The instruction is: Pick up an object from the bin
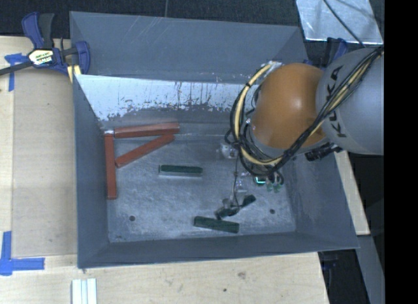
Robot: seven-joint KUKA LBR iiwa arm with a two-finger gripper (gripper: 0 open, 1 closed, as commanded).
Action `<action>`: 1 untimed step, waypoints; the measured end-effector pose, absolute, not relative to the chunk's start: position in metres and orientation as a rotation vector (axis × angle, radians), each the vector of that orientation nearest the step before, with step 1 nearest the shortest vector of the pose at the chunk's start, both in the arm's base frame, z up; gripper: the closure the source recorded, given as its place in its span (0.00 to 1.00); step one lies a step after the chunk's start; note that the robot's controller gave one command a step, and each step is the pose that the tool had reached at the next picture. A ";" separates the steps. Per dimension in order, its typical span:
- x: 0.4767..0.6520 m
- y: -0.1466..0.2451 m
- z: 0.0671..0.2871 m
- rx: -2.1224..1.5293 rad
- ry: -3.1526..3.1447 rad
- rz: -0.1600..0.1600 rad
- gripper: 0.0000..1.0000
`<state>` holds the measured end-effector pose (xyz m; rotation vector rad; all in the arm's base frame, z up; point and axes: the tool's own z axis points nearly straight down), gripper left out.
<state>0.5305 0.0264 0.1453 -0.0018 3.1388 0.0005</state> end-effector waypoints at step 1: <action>0.493 0.008 0.072 -0.326 3.118 -0.001 0.00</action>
Offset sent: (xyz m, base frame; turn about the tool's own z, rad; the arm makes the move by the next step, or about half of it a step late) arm -0.0392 -0.0181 -0.0741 -0.2084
